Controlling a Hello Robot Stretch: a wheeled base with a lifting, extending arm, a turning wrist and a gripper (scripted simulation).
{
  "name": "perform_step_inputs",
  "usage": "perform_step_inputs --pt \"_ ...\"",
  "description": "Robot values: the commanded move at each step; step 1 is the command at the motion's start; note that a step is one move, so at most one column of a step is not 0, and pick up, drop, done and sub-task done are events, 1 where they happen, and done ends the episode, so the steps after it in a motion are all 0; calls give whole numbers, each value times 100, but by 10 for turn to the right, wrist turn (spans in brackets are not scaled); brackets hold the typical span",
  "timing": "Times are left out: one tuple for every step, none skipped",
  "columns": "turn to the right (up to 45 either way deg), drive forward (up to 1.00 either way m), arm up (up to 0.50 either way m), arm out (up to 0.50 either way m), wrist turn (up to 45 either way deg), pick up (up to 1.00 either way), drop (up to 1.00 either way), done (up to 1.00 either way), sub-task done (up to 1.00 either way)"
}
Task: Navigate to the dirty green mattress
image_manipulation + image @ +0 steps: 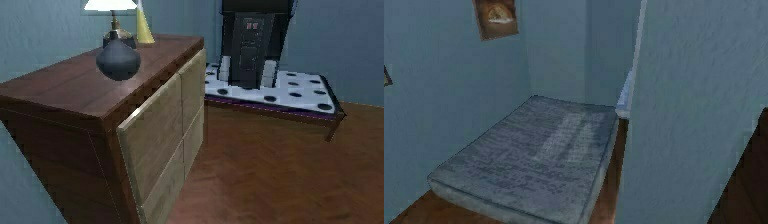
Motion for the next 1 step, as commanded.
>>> perform_step_inputs --pt "0 0 0 0 0 0 0 100 0"
